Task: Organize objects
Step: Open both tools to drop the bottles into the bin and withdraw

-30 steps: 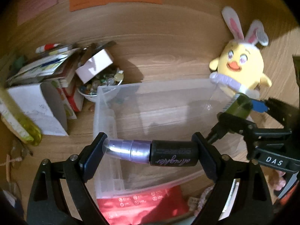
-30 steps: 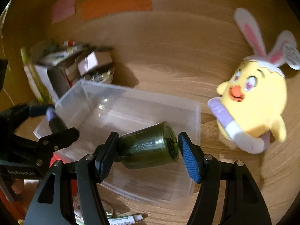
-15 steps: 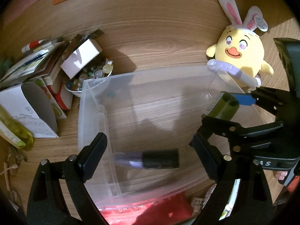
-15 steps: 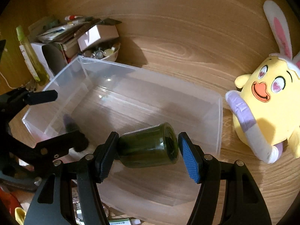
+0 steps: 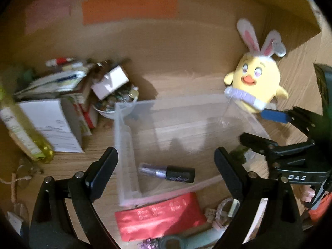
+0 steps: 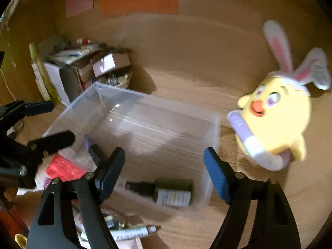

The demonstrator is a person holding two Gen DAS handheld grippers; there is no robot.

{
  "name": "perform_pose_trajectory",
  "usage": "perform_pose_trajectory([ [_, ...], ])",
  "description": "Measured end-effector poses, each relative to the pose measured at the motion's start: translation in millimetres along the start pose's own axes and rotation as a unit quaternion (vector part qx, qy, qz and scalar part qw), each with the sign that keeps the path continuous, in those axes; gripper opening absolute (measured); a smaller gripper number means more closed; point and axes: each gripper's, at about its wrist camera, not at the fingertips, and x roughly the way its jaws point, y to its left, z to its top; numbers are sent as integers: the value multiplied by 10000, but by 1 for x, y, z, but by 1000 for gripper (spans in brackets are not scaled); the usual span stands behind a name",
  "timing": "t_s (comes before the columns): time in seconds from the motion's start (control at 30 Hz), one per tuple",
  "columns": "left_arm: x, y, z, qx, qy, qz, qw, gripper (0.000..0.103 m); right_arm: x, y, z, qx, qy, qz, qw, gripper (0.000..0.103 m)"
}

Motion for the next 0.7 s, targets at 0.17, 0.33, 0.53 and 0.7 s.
perform_pose_trajectory([
  [0.17, -37, 5, -16, -33, -331, -4, 9994, 97, -48, 8, -22, 20, -502, -161, 9986, 87],
  [0.33, -58, 10, -42, -139, -360, 104, 9992, 100, -86, 15, -58, 143, -767, -26, 9970, 96],
  [0.53, -70, 11, -80, -172, -262, 306, 9990, 100, -99, 25, -98, 265, -694, 104, 9972, 98],
  [0.7, -74, 7, -108, -219, -136, 280, 9993, 100, -96, 35, -130, 437, -426, 379, 9974, 98],
])
